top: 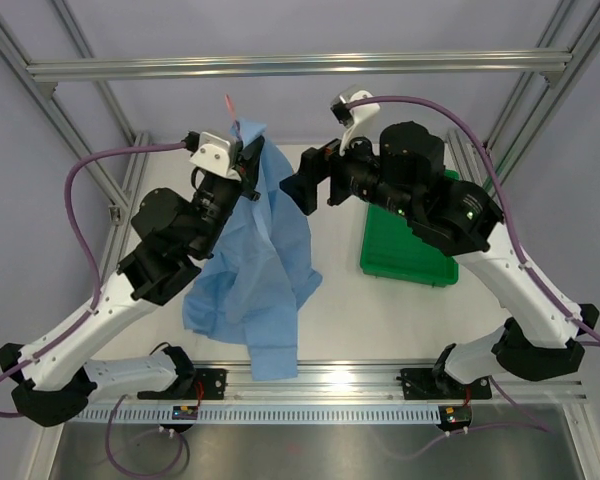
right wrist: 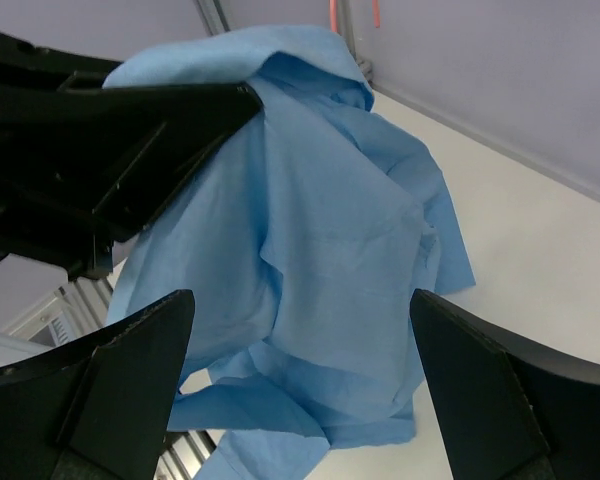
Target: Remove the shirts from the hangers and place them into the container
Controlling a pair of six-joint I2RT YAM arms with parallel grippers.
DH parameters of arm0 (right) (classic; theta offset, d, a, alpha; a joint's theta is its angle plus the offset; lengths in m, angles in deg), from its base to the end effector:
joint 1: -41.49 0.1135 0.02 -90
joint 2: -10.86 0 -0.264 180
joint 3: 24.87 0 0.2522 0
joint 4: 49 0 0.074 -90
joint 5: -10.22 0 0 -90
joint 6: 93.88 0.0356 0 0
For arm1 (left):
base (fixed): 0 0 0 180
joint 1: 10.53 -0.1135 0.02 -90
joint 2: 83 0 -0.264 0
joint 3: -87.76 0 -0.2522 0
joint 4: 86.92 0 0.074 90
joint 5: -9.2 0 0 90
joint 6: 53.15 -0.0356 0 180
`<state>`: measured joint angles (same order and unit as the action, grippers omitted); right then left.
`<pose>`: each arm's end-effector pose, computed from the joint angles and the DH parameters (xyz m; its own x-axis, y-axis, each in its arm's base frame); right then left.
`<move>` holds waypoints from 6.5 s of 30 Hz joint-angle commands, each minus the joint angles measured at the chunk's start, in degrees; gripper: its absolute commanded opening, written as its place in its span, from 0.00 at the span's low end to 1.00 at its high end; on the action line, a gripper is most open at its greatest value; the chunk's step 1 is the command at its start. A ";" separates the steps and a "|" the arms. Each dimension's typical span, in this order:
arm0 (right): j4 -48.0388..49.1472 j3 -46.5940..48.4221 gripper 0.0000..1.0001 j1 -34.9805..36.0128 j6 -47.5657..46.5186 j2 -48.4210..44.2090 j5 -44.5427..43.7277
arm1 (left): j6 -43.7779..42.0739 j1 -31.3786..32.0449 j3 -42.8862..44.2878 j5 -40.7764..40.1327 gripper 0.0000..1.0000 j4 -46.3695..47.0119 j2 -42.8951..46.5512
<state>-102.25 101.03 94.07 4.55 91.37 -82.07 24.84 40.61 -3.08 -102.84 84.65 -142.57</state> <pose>0.1604 0.2073 0.5384 -0.1950 -0.0138 -0.9807 -0.7490 0.6476 0.1398 0.1393 -0.1515 0.5043 0.3260 -0.0972 -0.9403 0.4441 0.8939 0.0616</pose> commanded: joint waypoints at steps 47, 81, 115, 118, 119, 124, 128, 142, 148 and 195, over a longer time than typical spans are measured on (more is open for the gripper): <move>5.82 -9.30 0.33 14.22 -3.77 1.40 -22.24 | -3.90 3.18 3.09 -7.58 0.00 7.95 -6.44; 12.23 -19.93 0.00 14.40 -3.24 -7.03 -29.89 | 9.02 3.89 20.84 -17.42 0.70 -16.11 1.48; 10.57 -13.97 0.00 7.63 -7.99 -12.83 -32.52 | 53.22 -13.78 0.38 -0.29 0.69 -26.77 6.22; 10.13 -13.79 0.00 7.63 -8.07 -13.27 -32.35 | 58.67 -18.42 -5.24 6.46 0.70 -22.21 7.10; 9.96 -13.79 0.00 7.54 -8.07 -13.45 -32.34 | 61.99 -20.09 -6.65 9.53 0.71 -19.50 6.93; 9.78 -14.31 0.00 7.63 -7.99 -14.33 -32.43 | 70.88 -28.45 -17.26 21.24 0.70 -11.49 6.92; 9.25 -13.96 0.00 7.54 -8.07 -14.24 -31.99 | 82.37 -34.16 -26.08 29.94 0.68 3.86 6.23; 9.51 -14.14 0.00 7.63 -9.66 -14.50 -31.29 | 96.30 -35.93 -30.83 39.27 0.57 22.64 -1.95; 9.86 -14.14 0.00 7.54 -10.01 -14.15 -31.03 | 93.49 -35.84 -31.62 37.42 0.55 16.40 1.99; 8.81 -13.79 0.00 7.54 -9.83 -13.10 -29.18 | 93.39 -32.85 -30.66 35.31 0.48 23.50 -7.57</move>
<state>-95.62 84.76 102.07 -4.11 78.45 -111.99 117.62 7.41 -36.98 -67.48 103.44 -149.57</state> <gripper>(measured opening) 0.019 0.487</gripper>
